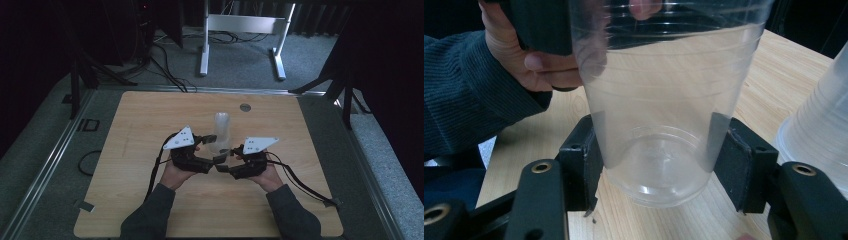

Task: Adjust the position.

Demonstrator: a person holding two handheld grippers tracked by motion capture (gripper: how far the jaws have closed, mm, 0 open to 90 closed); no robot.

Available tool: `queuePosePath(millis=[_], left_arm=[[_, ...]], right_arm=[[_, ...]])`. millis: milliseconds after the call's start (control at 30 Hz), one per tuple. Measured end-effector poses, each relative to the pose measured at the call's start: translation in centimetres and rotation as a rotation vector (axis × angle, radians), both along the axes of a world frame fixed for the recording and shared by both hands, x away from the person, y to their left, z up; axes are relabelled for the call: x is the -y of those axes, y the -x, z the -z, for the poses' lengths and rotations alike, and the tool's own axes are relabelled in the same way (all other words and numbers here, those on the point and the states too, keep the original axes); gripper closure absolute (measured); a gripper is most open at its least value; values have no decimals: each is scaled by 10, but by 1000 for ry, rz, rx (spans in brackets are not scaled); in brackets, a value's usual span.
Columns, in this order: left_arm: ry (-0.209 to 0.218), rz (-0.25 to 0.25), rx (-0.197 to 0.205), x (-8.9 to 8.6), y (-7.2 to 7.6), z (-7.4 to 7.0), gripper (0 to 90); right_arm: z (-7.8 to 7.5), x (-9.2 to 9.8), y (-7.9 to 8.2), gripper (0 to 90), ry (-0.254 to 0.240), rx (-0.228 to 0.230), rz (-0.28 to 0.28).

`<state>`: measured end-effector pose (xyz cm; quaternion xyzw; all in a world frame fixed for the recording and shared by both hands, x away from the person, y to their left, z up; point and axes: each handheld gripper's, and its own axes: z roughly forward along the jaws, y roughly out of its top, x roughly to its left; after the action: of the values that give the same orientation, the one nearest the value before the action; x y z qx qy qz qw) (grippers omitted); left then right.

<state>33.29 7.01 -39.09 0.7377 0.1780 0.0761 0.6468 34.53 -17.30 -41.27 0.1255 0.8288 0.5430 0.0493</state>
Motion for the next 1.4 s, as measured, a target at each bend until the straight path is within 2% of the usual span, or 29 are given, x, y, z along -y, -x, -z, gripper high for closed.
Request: queuePosePath(millis=[167,733,833,933,1400], left_arm=[[19,5,0,-1,0,0,240],[9,-1,6,-1,0,1,281],[12,-8,9,-2,0,0,289],[13,-18,11,-4,-1,0,288],[2,-70,20,-16,-2,1,289]], right_arm=[[1,-1,0,411,-3,4,2],[3,-2,0,394,10,5,5],[2,-1,0,298,20,2,10],[1,-1,0,265,30,6,20],[-2,3,-1,216,50,25,53]])
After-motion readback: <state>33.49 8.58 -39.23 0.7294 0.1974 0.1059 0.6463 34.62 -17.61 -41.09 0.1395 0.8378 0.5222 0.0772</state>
